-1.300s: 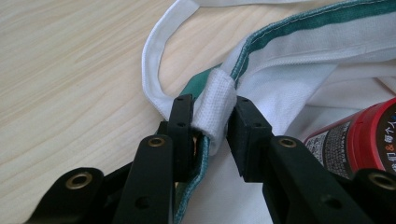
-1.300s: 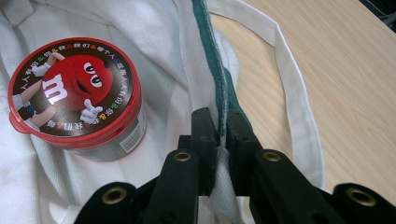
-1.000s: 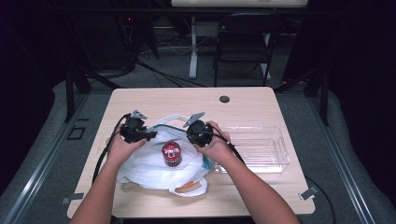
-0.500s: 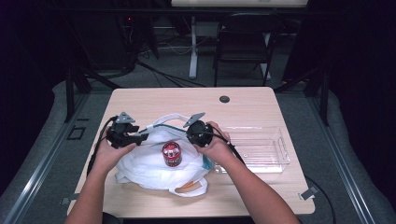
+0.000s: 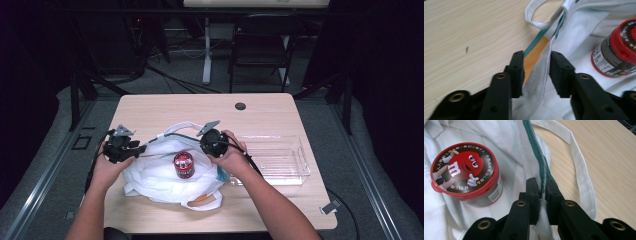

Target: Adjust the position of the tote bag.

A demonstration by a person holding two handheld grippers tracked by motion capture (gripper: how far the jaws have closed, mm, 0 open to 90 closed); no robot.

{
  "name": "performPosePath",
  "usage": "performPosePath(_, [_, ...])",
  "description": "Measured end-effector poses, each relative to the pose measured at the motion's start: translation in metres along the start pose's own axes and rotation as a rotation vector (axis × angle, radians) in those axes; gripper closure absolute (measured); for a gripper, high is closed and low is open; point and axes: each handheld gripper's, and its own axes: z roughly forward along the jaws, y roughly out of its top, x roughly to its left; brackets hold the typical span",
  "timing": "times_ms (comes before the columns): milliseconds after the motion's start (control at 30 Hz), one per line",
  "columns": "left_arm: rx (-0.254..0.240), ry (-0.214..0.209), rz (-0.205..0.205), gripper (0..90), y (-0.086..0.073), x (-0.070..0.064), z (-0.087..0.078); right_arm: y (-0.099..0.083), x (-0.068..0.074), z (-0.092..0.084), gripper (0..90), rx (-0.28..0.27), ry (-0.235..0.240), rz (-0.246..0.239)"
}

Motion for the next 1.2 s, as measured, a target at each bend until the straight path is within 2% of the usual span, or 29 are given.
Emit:
performPosePath(200, [0.010, 0.030, 0.026, 80.7, 0.001, -0.004, 0.009, 0.000, 0.000, 0.001, 83.2, 0.008, -0.003, 0.000])
performPosePath(300, [0.020, 0.037, 0.018, 83.9, 0.001, -0.004, 0.013, 0.000, 0.000, 0.002, 83.1, 0.007, -0.004, 0.002])
performPosePath(733, [0.037, 0.056, 0.015, 85.6, 0.000, -0.003, 0.026, 0.001, -0.002, 0.009, 82.7, 0.029, -0.012, 0.007])
performPosePath(1200, [0.076, 0.046, 0.011, 85.4, -0.003, -0.001, 0.037, 0.002, 0.000, 0.012, 82.3, 0.035, -0.015, 0.006])
